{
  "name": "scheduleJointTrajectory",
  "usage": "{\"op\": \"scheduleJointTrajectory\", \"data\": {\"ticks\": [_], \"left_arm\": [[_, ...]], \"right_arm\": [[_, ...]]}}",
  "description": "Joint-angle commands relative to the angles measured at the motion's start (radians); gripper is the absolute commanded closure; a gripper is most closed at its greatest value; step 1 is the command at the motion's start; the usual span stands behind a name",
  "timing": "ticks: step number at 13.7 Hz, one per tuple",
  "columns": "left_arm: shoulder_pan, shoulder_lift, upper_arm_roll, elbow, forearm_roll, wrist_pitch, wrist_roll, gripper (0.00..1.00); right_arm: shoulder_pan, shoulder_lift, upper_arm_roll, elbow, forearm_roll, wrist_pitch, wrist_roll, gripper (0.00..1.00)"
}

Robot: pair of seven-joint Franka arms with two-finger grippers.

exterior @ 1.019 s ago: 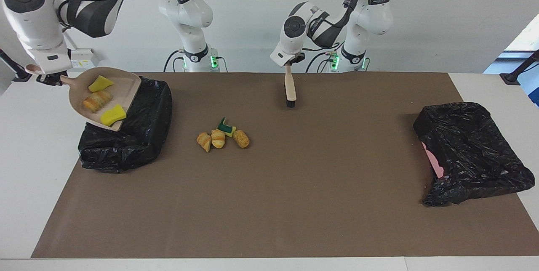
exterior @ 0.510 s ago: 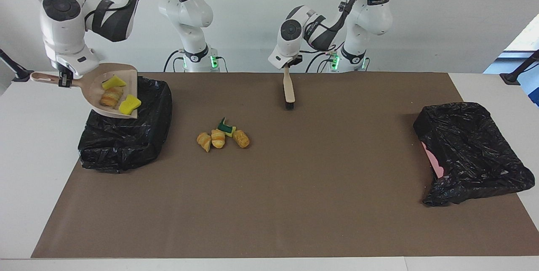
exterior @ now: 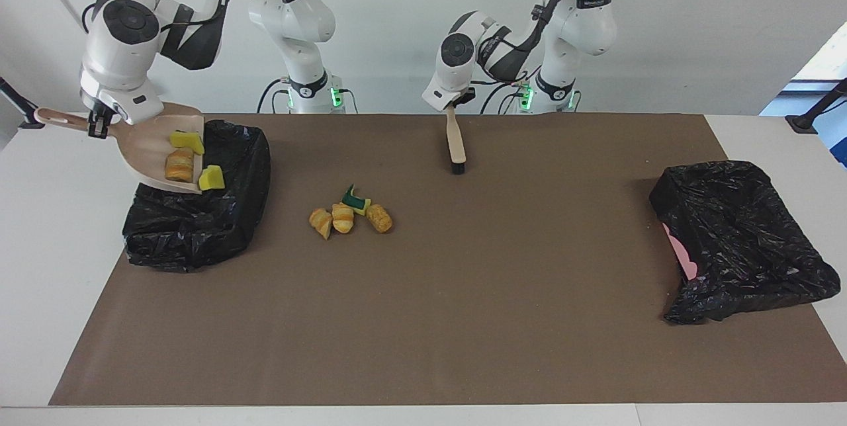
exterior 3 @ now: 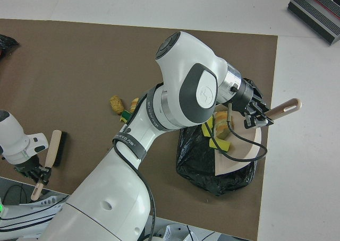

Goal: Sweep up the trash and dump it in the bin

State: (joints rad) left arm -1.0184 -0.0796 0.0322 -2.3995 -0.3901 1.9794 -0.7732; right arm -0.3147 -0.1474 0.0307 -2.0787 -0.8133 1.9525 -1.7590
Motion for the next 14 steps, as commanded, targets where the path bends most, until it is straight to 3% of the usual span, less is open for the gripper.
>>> {"op": "scheduleJointTrajectory", "data": {"ticks": [1,3,5,7,9,12,14], "left_arm": [[-0.006,-0.006,0.017,0.017,-0.016,-0.005,-0.014,0.13],[0.013,-0.011,0.020,0.060,0.002,-0.011,-0.009,0.00],[0.058,0.000,0.020,0.135,0.093,-0.020,-0.002,0.00],[0.095,0.040,0.020,0.231,0.219,-0.019,0.075,0.00],[0.179,0.063,0.021,0.322,0.232,-0.013,0.217,0.00],[0.340,0.057,0.021,0.422,0.234,-0.020,0.472,0.00],[0.434,0.060,0.021,0.506,0.269,-0.057,0.529,0.00]], "right_arm": [[-0.003,-0.037,0.006,-0.037,-0.066,-0.004,0.044,1.00],[0.037,-0.085,0.006,-0.095,-0.162,-0.027,0.155,1.00],[0.063,-0.164,0.006,-0.179,-0.216,-0.052,0.263,1.00],[0.066,-0.208,0.006,-0.178,-0.245,-0.104,0.259,1.00],[0.069,-0.259,0.006,-0.172,-0.245,-0.153,0.242,1.00],[0.124,-0.299,0.029,-0.109,-0.216,-0.320,0.245,1.00],[0.179,-0.299,0.038,-0.052,-0.109,-0.403,0.277,1.00]]}}
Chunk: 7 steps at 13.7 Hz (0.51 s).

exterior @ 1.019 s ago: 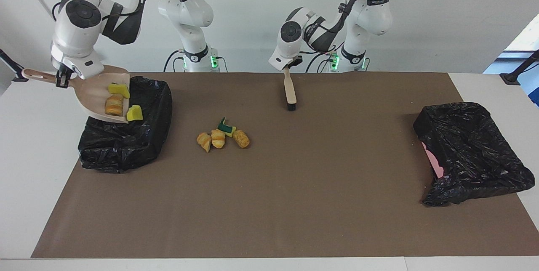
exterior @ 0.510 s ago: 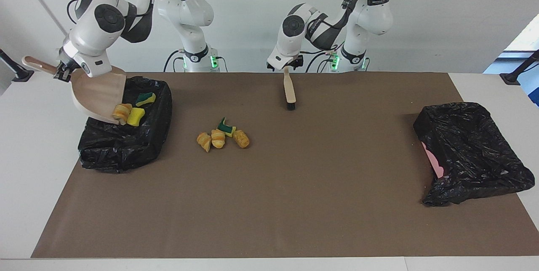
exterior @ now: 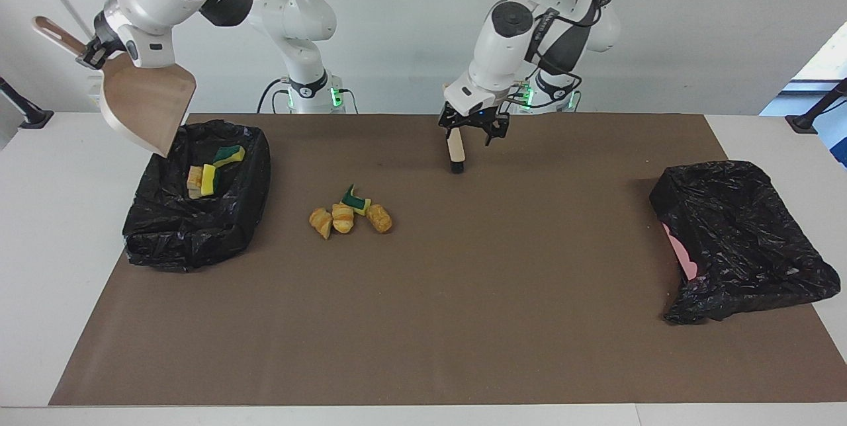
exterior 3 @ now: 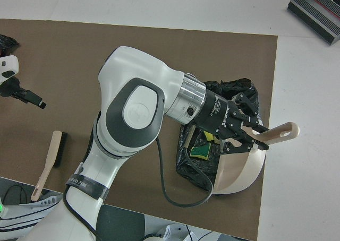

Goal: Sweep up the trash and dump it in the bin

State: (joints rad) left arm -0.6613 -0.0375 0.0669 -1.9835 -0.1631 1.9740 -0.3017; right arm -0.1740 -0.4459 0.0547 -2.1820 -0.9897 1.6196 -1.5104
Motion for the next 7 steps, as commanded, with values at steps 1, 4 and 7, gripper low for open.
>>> {"op": "scheduleJointTrajectory", "data": {"ticks": [1,4,7], "left_arm": [[0.109,0.018,-0.013,0.126,0.088,-0.073,0.070,0.00],[0.184,0.005,-0.012,0.201,0.120,-0.131,0.095,0.00],[0.293,0.005,-0.012,0.330,0.122,-0.249,0.171,0.00]], "right_arm": [[0.048,-0.001,0.030,0.073,0.112,-0.102,0.080,1.00],[0.048,0.027,0.106,0.137,0.293,-0.155,0.293,1.00],[0.051,0.082,0.126,0.204,0.501,-0.133,0.540,1.00]]}}
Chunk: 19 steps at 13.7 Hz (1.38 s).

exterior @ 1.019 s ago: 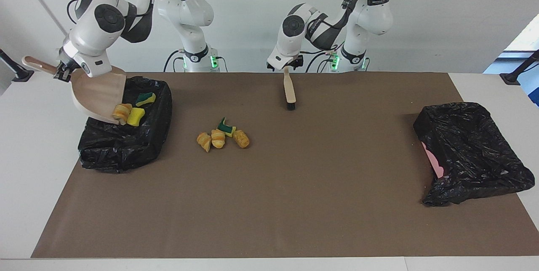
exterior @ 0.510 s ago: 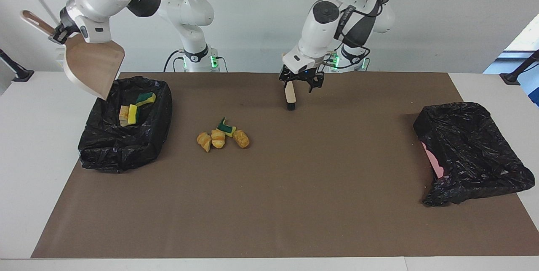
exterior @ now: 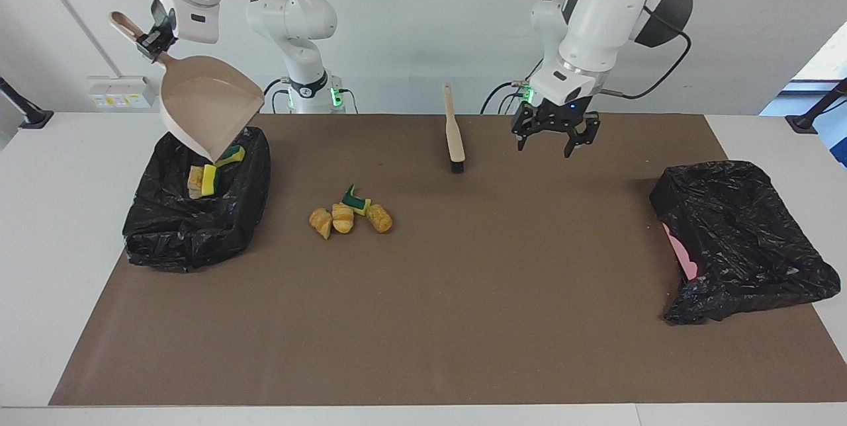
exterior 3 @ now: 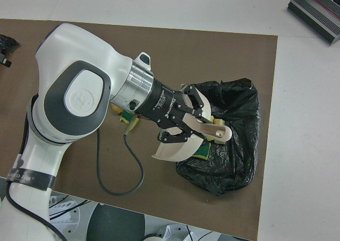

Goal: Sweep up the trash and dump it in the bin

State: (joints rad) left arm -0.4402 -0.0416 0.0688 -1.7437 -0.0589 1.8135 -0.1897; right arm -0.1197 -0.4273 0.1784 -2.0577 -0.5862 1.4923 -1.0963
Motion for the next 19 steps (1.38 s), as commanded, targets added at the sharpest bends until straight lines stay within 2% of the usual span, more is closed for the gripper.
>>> {"op": "scheduleJointTrajectory", "data": {"ticks": [1,4,6,8,11,14,16,19], "left_arm": [[0.110,0.008,-0.014,0.108,0.017,-0.111,0.106,0.00],[0.127,0.008,0.034,0.145,0.021,-0.151,0.170,0.00],[0.130,0.009,0.048,0.150,0.022,-0.154,0.222,0.00],[0.181,0.015,0.036,0.162,0.022,-0.184,0.237,0.00],[0.273,0.016,-0.046,0.182,0.025,-0.244,0.272,0.00],[0.291,0.006,-0.046,0.179,0.027,-0.289,0.405,0.00],[0.291,0.006,-0.052,0.182,0.080,-0.295,0.429,0.00],[0.294,0.011,-0.044,0.184,0.083,-0.272,0.435,0.00]], "right_arm": [[0.002,0.088,0.022,0.115,0.136,-0.009,0.200,1.00],[0.008,0.178,0.103,0.186,0.268,-0.006,0.573,1.00],[0.012,0.283,0.160,0.250,0.322,0.034,0.773,1.00],[0.088,0.405,0.171,0.316,0.325,0.080,0.931,1.00],[0.190,0.609,0.171,0.465,0.362,0.147,1.256,1.00],[0.291,0.790,0.171,0.605,0.442,0.274,1.548,1.00],[0.351,0.879,0.171,0.680,0.444,0.324,1.676,1.00],[0.437,1.022,0.171,0.769,0.444,0.432,1.782,1.00]]}}
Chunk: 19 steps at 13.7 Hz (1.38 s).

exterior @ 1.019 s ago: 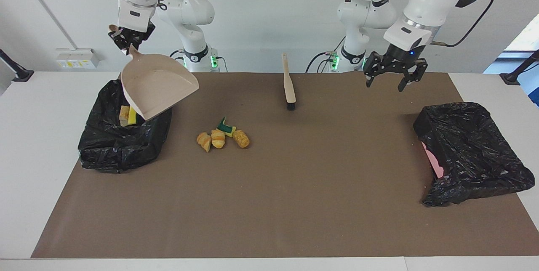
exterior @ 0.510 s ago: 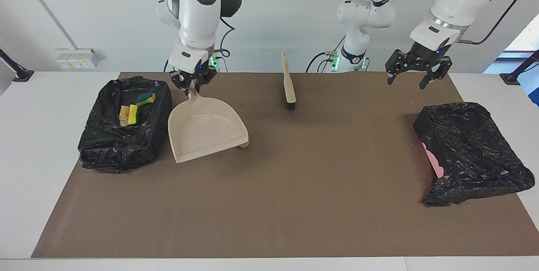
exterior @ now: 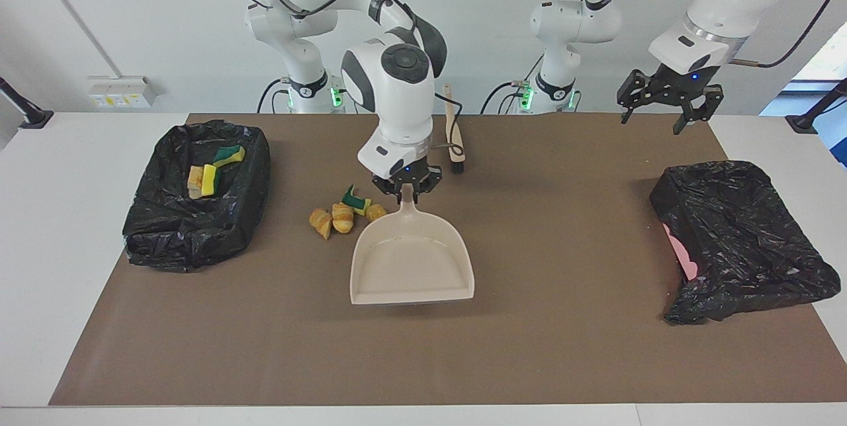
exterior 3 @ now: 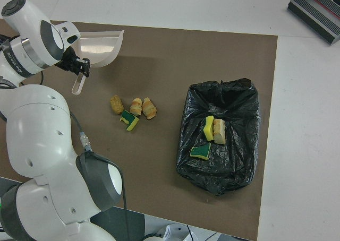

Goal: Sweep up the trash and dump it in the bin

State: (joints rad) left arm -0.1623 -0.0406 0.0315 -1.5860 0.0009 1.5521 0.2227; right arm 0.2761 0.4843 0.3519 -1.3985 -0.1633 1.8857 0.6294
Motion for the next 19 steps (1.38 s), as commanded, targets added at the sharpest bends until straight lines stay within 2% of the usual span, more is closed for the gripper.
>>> {"op": "scheduleJointTrajectory", "data": {"ticks": [1,3,8,9,10,11,12,14,15,19], "left_arm": [[0.017,0.011,-0.005,0.026,0.021,-0.006,0.021,0.00],[0.018,0.004,-0.004,0.018,0.021,-0.001,0.015,0.00],[0.033,-0.010,-0.001,0.014,0.019,-0.012,0.010,0.00],[0.037,-0.010,-0.001,0.017,0.019,-0.011,0.010,0.00],[0.035,-0.010,-0.001,0.017,0.019,-0.009,0.013,0.00],[0.037,-0.010,-0.001,0.017,0.019,-0.009,0.015,0.00],[0.035,-0.010,-0.001,0.017,0.019,-0.006,0.014,0.00],[0.024,-0.010,-0.002,0.017,0.017,-0.007,0.012,0.00],[0.021,-0.010,-0.004,0.014,0.016,-0.009,0.012,0.00],[0.018,-0.010,-0.010,0.012,0.008,0.020,0.007,0.00]], "right_arm": [[0.061,0.149,-0.002,0.127,0.021,0.085,0.078,1.00],[0.072,0.188,-0.002,0.131,0.019,0.145,0.092,1.00],[0.111,0.235,-0.004,0.096,0.005,0.207,0.079,0.99],[0.109,0.235,-0.002,0.095,0.005,0.208,0.078,0.92],[0.109,0.231,-0.002,0.095,0.008,0.204,0.078,0.64],[0.112,0.221,-0.002,0.095,-0.001,0.193,0.070,0.20],[0.109,0.196,-0.002,0.093,-0.016,0.161,0.052,0.00],[0.098,0.114,0.008,0.063,0.016,0.092,0.052,0.00],[0.098,0.067,0.010,0.012,0.048,0.089,0.059,0.00],[0.120,-0.188,0.015,-0.280,0.185,0.090,0.070,0.00]]}}
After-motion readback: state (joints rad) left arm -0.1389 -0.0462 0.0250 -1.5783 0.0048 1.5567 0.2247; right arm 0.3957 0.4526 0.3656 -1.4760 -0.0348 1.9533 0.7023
